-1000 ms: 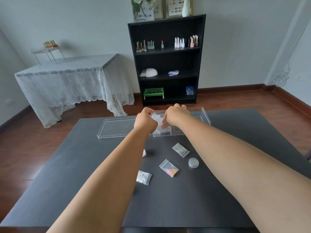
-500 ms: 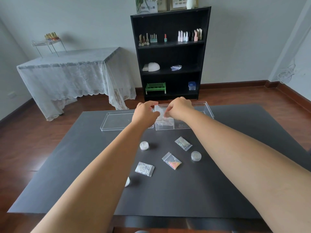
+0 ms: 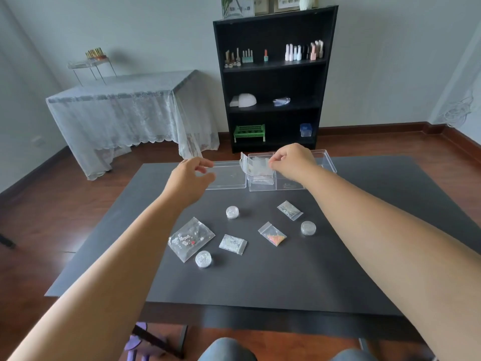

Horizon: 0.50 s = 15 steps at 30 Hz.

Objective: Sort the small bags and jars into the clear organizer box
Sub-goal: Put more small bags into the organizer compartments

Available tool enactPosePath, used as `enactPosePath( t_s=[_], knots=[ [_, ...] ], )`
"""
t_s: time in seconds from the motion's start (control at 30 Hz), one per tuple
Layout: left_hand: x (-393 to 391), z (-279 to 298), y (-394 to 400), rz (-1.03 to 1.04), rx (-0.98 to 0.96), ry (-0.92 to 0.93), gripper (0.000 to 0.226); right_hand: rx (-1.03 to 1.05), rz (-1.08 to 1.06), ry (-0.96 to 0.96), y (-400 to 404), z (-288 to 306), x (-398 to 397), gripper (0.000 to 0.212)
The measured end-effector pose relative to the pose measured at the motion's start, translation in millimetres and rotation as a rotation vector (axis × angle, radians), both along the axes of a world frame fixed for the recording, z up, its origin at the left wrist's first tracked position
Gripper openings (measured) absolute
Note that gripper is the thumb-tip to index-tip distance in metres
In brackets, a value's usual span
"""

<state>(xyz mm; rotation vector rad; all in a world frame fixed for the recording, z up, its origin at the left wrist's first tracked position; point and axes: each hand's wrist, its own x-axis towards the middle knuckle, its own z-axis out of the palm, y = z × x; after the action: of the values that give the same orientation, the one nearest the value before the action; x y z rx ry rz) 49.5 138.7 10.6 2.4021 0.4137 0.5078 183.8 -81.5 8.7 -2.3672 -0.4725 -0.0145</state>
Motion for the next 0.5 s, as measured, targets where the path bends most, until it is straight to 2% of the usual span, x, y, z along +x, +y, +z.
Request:
enactPosePath(
  t_s=[0.1, 0.2, 0.3, 0.37, 0.5],
  knots=[
    [-30.1, -6.0, 19.6, -0.036, 0.094, 0.232, 0.028, 0.077, 0.007, -0.029, -9.0, -2.6, -8.7, 0.013],
    [-56.3, -11.8, 32.1, -0.072, 0.164, 0.569, 0.063, 0.127, 0.015, -0.028, -15.1, -5.6, -19.3, 0.011],
    [-69.9, -19.1, 32.2, -0.065, 0.235, 0.73, 0.086, 0.136, 0.011, -0.014, -19.0, -7.3, -29.3, 0.011],
    [-71.9, -22.8, 30.0, -0.052, 0.237, 0.727, 0.084, 0.14, 0.01, 0.006, -21.6, -8.2, -35.7, 0.011],
    [-72.8, -22.5, 27.9, -0.029, 0.104, 0.677, 0.059, 0.158, 0.017, 0.017, -28.9, -9.5, -44.1, 0.013]
  ],
)
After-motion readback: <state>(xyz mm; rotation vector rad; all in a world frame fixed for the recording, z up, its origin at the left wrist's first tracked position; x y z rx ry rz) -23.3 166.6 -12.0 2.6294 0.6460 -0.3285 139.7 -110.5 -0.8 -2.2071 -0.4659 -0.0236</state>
